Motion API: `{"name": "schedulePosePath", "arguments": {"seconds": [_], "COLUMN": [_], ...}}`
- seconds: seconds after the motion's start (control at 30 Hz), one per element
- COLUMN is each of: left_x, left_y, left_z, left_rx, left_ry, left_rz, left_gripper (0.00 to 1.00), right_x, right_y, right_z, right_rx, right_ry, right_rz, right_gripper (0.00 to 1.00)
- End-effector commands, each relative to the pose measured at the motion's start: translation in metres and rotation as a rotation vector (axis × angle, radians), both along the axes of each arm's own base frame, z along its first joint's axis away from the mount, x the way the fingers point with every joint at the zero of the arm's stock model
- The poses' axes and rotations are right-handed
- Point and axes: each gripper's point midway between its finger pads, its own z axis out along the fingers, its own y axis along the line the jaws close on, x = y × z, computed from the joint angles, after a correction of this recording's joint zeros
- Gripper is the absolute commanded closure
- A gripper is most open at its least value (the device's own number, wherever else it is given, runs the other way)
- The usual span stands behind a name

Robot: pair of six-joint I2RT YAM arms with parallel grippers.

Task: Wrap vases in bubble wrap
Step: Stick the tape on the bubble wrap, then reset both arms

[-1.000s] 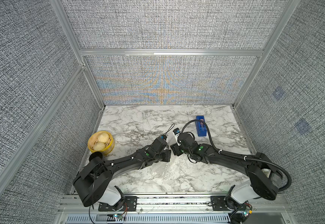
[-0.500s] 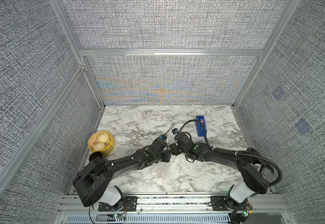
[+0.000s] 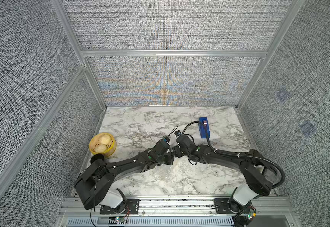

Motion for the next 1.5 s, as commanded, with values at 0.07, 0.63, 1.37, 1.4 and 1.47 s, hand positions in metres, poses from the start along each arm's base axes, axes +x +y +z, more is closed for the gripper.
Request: {"name": "schedulePosePath", "arguments": {"seconds": [0.07,0.63,1.37,1.4,1.47], "left_x": [0.003,0.054,0.133,0.135,0.145], "left_y": [0.005,0.069,0.278,0.279,0.27], "left_z": [0.005,0.081,0.054,0.047,0.044], "left_rx": [0.017,0.125,0.822,0.821,0.8], "left_ry": [-0.018,-0.346,-0.739,-0.749,-0.816], "left_rz": [0.018,0.246,0.673,0.669,0.61], "left_gripper": [1.0,0.3,0.0,0.0,0.0], "right_x": [-0.007,0.003,0.041,0.044,0.052], "right_y": [-0.014,-0.197,-0.273,-0.271,-0.271], "right_z": [0.045,0.059,0.01,0.01,0.008], "right_rx": [0.087,0.059,-0.146,-0.135,-0.101], "right_ry": [-0.038,-0.192,-0.468,-0.48,-0.458], "right_rz": [0.01,-0.408,-0.493,-0.473,-0.451], "right_gripper": [0.22,0.19,0.14,0.14,0.14]}}
